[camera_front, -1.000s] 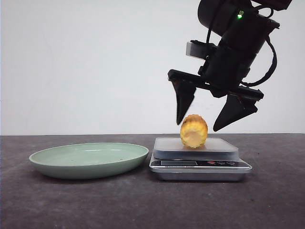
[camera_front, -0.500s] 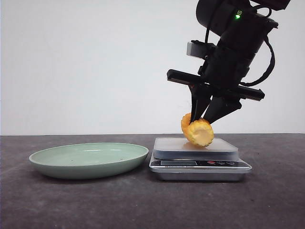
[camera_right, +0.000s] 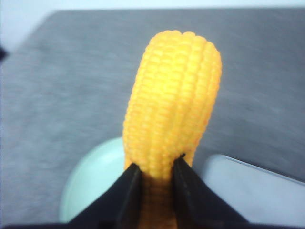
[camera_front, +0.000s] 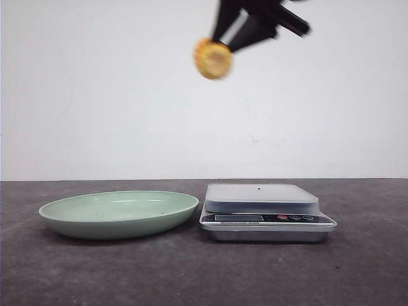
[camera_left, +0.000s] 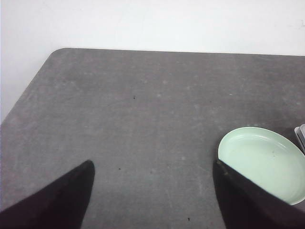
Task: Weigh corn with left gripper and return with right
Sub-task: 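Lift the corn with the right gripper and carry it over the plate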
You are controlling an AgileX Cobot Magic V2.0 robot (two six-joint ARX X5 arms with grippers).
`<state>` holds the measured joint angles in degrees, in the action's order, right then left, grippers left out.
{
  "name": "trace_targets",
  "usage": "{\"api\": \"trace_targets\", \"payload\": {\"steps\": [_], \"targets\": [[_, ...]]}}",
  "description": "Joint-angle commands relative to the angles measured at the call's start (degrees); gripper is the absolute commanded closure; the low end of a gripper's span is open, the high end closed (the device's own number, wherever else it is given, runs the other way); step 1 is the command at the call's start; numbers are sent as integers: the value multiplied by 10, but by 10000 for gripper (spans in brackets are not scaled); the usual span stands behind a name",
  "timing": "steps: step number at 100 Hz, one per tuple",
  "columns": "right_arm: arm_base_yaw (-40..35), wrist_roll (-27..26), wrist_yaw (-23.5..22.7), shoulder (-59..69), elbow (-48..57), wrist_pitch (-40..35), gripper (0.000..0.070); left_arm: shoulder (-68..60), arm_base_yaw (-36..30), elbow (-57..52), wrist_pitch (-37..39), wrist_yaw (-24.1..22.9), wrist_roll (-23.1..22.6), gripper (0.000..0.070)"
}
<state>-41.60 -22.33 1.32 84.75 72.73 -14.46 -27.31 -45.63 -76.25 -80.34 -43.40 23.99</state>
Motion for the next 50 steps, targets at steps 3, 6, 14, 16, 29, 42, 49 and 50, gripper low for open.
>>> {"api": "trace_targets", "payload": {"steps": [3,6,14,16,29,42,49,50], "targets": [[-27,-11,17,48,35,7,700,-2,-5,-6,9,-3,9,224],[-34,-17,19,61,44,8,700,-2,-5,-6,10,-3,9,224],[-51,-41,27,99,58,20,700,-2,-5,-6,11,-3,10,224],[-55,-48,27,110,60,23,700,-2,-5,-6,11,-3,10,224],[-75,-78,33,174,63,50,700,-2,-5,-6,19,-3,10,224],[-93,-90,50,232,63,54,700,-2,-5,-6,21,-3,10,224],[-98,-90,52,257,63,54,700,-2,-5,-6,21,-3,10,224],[-99,-90,51,261,63,54,700,-2,-5,-6,21,-3,10,224]]}}
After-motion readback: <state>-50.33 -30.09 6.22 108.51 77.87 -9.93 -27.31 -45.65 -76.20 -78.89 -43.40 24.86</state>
